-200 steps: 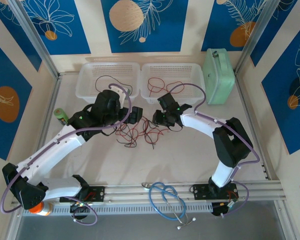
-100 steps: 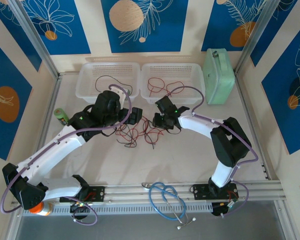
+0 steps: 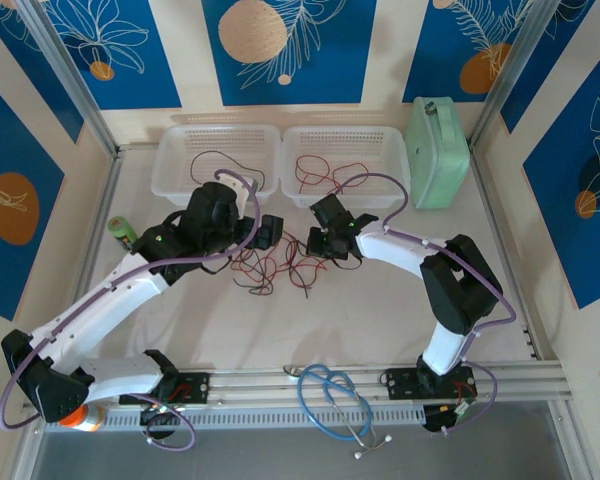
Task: Untangle the cables
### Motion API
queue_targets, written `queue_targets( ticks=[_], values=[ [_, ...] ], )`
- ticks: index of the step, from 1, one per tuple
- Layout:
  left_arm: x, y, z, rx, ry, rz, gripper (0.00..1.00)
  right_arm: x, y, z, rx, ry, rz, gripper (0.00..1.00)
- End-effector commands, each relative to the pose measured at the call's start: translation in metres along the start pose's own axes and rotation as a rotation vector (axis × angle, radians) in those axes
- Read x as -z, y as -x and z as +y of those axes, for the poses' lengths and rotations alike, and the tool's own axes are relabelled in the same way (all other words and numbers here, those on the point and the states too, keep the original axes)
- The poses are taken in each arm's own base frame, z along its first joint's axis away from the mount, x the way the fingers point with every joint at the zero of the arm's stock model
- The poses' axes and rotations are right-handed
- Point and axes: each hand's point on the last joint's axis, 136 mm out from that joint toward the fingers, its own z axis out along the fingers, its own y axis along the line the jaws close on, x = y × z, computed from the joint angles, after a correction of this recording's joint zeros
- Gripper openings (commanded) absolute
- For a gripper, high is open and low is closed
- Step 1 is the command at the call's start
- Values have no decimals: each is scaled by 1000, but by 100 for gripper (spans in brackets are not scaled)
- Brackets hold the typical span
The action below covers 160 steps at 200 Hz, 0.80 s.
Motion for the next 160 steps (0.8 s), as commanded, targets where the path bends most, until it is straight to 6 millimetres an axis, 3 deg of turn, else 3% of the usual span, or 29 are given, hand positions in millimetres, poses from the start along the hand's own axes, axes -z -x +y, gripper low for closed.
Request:
queue_targets(
  ticks=[1, 24, 74, 96, 126, 160],
  values=[
    [7, 3, -2, 11, -13, -29, 100, 18, 11, 12, 37, 32, -45, 0],
    [5, -2, -4, -3, -36, -21, 100, 57, 24, 25, 76, 66, -100, 0],
    [-17, -26, -16, -11, -120, 4, 100, 202, 55, 48, 174, 175, -307, 0],
    [-28, -36, -20, -12, -144, 25, 100, 253, 60, 53, 183, 257, -348, 0],
    [-37, -42, -26, -17, -175, 30, 100, 303, 67, 58, 187, 355, -385, 0],
    [-40, -41, -34, -22, -205, 18, 99, 339, 73, 65, 203, 416, -423, 0]
  ],
)
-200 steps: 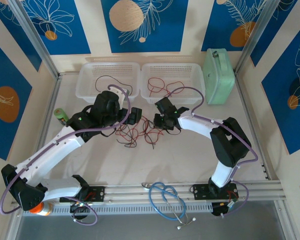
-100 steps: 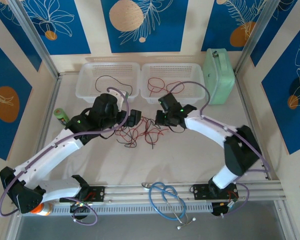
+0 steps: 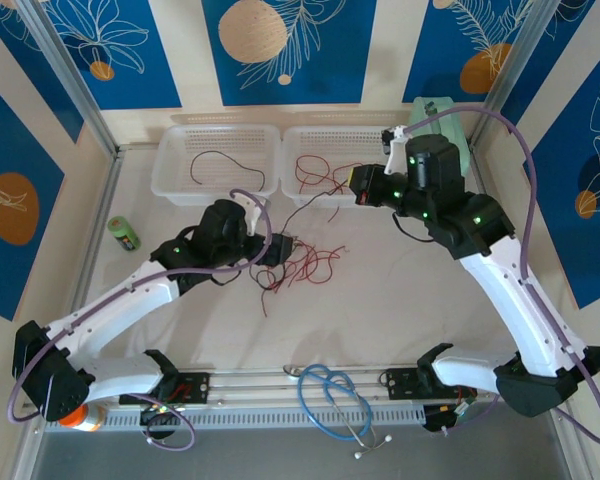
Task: Untangle the cables
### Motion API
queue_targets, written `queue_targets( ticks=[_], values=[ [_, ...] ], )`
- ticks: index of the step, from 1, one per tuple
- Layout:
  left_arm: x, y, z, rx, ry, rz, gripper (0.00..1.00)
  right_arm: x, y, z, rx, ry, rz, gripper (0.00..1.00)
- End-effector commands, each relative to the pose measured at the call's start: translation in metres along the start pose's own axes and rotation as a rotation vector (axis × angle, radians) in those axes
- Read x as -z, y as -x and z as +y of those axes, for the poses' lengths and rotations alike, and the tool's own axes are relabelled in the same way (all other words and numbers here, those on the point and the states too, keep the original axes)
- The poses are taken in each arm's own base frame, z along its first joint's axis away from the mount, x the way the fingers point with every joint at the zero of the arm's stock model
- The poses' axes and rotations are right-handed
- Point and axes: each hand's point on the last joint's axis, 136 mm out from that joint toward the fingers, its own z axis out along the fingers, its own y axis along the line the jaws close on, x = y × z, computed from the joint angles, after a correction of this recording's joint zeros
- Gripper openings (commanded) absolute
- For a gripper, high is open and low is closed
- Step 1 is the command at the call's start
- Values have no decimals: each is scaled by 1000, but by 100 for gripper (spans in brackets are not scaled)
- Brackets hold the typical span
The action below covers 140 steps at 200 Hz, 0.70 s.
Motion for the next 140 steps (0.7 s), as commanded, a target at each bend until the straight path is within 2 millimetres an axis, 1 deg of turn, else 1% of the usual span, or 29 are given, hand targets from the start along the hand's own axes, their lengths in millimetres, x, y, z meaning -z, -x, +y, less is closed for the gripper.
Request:
queue_targets(
  ticks=[1, 29, 59, 88, 127, 140],
  values=[
    [-4, 8, -16, -17, -65, -35, 99, 12, -3, 10, 22, 50, 53, 0],
    [-10, 8, -18, -17, -71, -35, 99, 20, 4, 20, 17, 96, 44, 0],
    [-26, 9, -20, -31, -71, -46, 98, 29, 11, 32, 15, 141, 34, 0],
    [-53, 7, -15, -43, -48, -59, 98, 40, 20, 43, 20, 172, 17, 0],
    [-92, 8, -20, -72, -55, -87, 97, 52, 28, 52, 23, 195, -1, 0],
    [-105, 8, -18, -81, -30, -98, 96, 56, 32, 55, 26, 202, -10, 0]
  ],
)
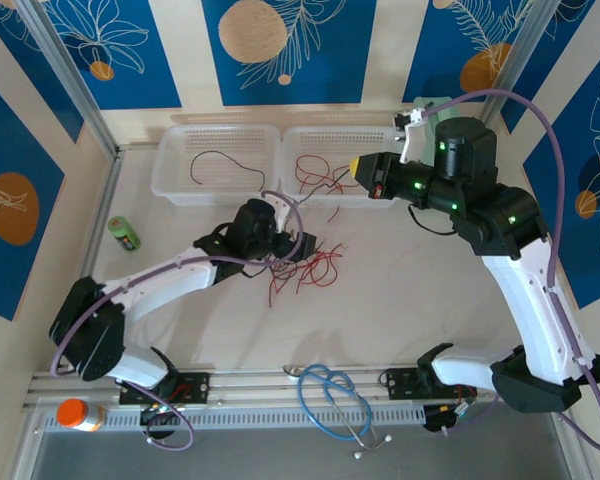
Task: Untangle the cables
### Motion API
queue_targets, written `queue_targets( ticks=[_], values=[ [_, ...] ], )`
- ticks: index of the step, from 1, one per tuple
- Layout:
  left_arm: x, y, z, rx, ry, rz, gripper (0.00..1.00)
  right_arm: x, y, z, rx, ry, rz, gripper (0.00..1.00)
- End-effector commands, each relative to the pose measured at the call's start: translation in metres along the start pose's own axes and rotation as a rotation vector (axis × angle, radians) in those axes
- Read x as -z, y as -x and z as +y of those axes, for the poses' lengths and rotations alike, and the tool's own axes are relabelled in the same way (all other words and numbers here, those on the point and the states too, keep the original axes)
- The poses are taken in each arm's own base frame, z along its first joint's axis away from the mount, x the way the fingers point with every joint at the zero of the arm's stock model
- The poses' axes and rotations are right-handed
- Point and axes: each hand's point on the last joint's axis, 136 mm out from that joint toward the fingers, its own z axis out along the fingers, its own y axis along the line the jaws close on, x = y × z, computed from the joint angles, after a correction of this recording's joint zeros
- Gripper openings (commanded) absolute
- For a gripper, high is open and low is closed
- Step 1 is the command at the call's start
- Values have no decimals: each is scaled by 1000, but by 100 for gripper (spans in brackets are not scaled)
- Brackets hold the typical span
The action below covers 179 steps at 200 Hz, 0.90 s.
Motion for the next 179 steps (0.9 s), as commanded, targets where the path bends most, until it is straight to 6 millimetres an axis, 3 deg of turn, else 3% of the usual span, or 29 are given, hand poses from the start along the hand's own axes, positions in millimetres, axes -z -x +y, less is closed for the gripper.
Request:
queue_targets(
  ticks=[1, 25, 50, 61, 94, 179],
  values=[
    [-19, 15, -5, -41, 8, -87, 95, 10, 5, 11, 8, 32, -6, 0],
    [-41, 7, 7, -46, 91, -73, 85, 20, 14, 20, 23, 44, -31, 0],
    [-56, -10, 18, -41, 143, -40, 63, 37, 29, 31, 54, 50, -81, 0],
    [-60, -19, 21, -38, 153, -21, 58, 45, 37, 34, 70, 48, -110, 0],
    [-58, -45, 30, -24, 194, 17, 56, 74, 63, 48, 125, 43, -215, 0],
    [-18, -98, 72, -28, 353, 70, 57, 138, 107, 63, 205, -11, -454, 0]
  ],
)
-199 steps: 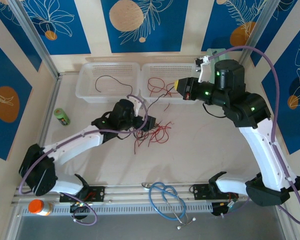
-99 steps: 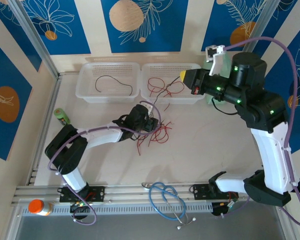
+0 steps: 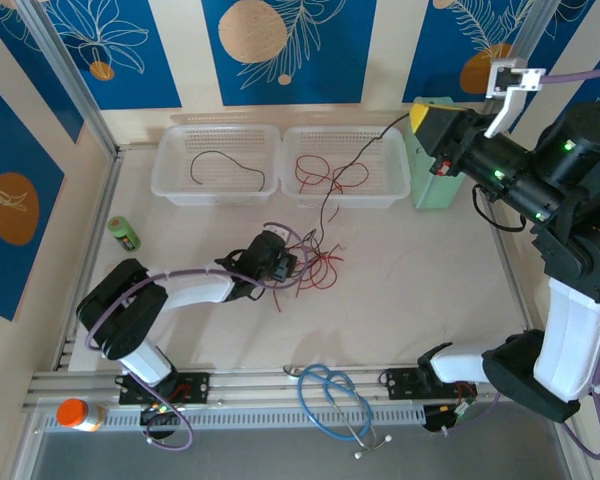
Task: Untangle the cables
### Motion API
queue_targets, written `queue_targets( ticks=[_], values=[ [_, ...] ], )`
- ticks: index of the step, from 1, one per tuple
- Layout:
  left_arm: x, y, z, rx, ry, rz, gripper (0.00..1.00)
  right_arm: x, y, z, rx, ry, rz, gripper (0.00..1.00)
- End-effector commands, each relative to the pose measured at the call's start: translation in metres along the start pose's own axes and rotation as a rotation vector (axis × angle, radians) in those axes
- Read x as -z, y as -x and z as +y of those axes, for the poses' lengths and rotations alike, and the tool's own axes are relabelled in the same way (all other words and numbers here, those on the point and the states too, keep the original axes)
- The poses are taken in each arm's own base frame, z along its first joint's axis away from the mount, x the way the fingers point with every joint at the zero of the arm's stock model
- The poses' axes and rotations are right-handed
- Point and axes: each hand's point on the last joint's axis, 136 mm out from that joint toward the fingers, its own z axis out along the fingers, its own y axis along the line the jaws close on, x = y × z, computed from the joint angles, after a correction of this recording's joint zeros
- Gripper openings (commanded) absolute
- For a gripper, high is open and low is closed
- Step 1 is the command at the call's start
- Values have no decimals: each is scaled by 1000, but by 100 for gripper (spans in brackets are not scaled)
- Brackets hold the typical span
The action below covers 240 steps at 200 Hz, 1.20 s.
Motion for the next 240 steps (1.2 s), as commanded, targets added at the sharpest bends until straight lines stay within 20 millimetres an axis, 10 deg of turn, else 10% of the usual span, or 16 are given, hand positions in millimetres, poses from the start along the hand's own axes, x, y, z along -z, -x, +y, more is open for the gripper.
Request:
queue_targets(
  ticks=[1, 70, 197, 240],
  values=[
    [9, -8, 14, 14, 67, -9, 57, 11, 17, -4, 45, -46, -67, 0],
    [11, -39, 51, 59, 233, 54, 0, 64, 54, -13, 129, -179, -257, 0],
    [5, -60, 86, 159, 333, 151, 0, 182, 89, -37, 220, -250, -514, 0],
    [6, -40, 69, 138, 246, 141, 9, 157, 80, -43, 263, -249, -448, 0]
  ],
)
